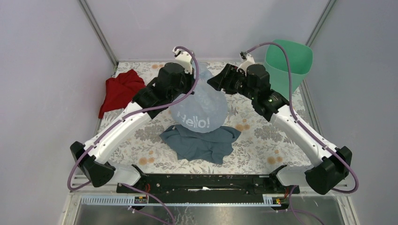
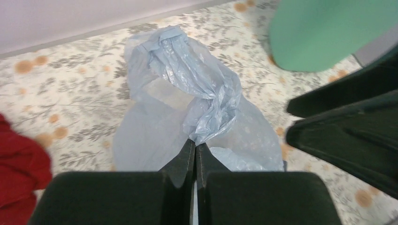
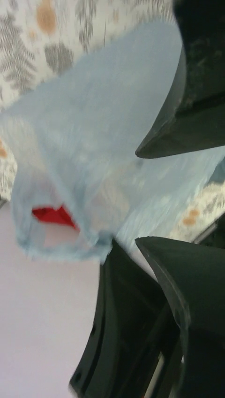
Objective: Put the trash bags into the trash bin
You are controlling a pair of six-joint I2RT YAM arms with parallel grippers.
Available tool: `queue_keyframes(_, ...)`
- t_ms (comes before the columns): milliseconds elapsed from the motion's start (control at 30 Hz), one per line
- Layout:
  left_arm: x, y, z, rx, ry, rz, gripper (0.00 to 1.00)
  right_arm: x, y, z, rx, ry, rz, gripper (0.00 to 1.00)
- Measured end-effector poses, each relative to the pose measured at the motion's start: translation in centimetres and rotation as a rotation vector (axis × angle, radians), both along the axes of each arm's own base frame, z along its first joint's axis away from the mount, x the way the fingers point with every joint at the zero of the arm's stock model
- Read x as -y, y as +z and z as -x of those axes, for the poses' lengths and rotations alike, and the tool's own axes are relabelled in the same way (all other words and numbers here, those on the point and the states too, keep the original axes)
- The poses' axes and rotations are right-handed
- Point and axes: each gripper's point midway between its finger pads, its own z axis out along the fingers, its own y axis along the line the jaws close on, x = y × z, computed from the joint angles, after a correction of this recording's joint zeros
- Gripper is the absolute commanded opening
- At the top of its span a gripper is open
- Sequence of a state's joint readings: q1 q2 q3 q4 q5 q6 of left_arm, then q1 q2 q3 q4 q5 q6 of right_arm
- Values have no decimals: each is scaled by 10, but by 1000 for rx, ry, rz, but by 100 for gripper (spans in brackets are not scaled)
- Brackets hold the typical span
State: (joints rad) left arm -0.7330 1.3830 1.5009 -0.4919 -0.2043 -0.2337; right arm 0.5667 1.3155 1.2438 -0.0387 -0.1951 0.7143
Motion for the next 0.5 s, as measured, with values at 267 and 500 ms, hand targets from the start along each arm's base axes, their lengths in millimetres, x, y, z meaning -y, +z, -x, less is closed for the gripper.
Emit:
queue_keyframes(267, -42, 13, -7, 86, 161, -51, 0, 69, -11, 6, 104, -178, 330, 98)
queue_keyframes(500, -51, 0, -5, 90, 174, -84, 0, 147, 24, -11, 161, -463, 571, 99)
